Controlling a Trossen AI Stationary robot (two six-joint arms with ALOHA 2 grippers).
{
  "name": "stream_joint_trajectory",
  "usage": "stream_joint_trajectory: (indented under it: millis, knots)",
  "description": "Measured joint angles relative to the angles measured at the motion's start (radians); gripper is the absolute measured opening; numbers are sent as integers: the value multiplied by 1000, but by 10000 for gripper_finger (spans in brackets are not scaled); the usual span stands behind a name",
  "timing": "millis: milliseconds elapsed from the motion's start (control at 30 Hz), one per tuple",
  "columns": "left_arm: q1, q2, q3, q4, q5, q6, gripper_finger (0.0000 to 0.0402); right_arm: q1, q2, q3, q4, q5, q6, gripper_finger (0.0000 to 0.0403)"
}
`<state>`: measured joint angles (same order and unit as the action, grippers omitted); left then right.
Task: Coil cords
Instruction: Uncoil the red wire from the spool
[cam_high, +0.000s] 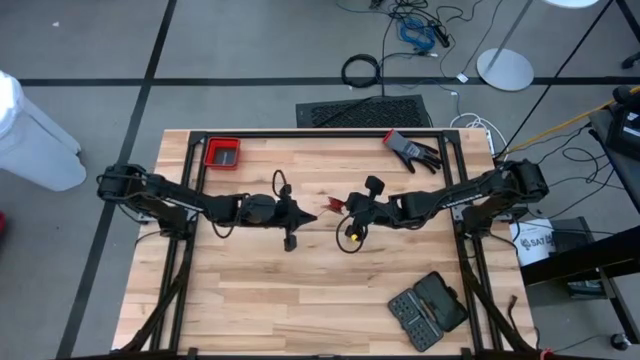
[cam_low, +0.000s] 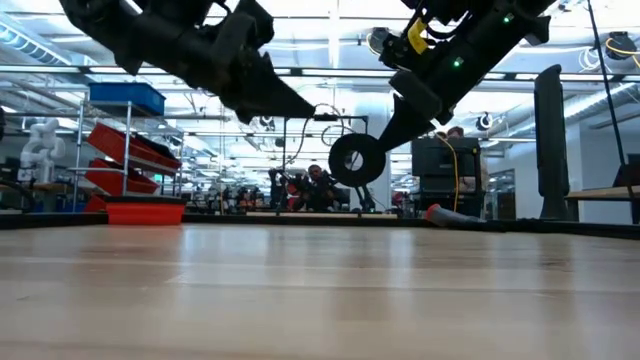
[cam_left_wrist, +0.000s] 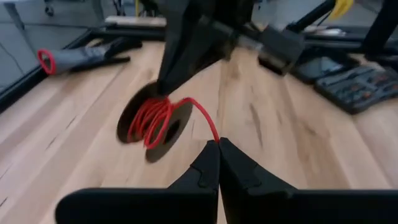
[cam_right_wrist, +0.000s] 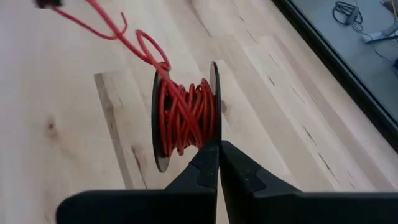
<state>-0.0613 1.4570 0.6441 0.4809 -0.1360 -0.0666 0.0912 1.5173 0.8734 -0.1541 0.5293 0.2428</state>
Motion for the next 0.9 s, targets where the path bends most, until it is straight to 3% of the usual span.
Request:
stream_joint_trajectory:
  millis: [267,533,900]
  knots:
    - [-40,0,0,165,2,0,4,-7,0,0,1,26,-9,0]
    - [-49,14,1,195,2,-7,4,-7,0,0,36,42,-38,0]
    - [-76,182,90,240,66,-7,4,-41,0,0,143,20,-94,0]
